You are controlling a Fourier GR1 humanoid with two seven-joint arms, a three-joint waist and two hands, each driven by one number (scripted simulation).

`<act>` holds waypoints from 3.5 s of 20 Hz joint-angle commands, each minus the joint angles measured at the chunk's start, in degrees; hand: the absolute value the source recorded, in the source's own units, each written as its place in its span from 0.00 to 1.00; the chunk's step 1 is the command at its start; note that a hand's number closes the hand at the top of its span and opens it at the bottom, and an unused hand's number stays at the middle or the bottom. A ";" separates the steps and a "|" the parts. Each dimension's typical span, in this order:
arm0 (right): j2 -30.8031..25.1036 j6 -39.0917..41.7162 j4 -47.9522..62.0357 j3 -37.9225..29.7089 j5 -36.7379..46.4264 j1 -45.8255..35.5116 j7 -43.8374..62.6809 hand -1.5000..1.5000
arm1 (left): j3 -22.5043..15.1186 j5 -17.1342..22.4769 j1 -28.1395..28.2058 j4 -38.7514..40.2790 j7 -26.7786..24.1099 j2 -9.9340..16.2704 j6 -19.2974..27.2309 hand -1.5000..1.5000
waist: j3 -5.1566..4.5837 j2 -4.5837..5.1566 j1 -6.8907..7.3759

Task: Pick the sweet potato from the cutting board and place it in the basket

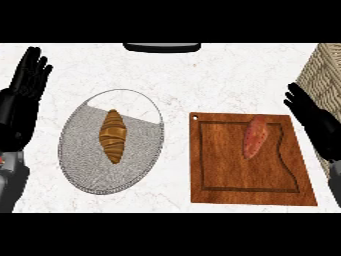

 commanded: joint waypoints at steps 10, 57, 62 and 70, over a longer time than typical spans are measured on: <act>-2.53 6.10 -2.52 1.99 15.31 -13.21 -25.99 0.00 | -0.52 2.91 4.00 10.71 9.00 0.51 -4.32 0.50 | 0.91 -0.56 1.69; -12.68 28.98 -25.77 -14.37 11.71 -10.77 35.94 0.00 | 4.89 0.92 2.90 14.35 9.24 -0.80 -8.60 0.50 | 0.92 -1.36 -0.69; -6.02 24.68 -28.52 -12.56 24.77 -0.35 23.86 0.00 | 6.14 0.04 1.96 19.24 5.89 -2.09 -8.53 0.50 | 0.94 -1.23 -0.84; 5.00 13.81 -16.80 -7.74 35.12 -2.41 13.21 0.00 | 5.66 -0.84 2.68 12.70 10.71 -2.34 -8.49 0.50 | 0.94 -1.26 -0.08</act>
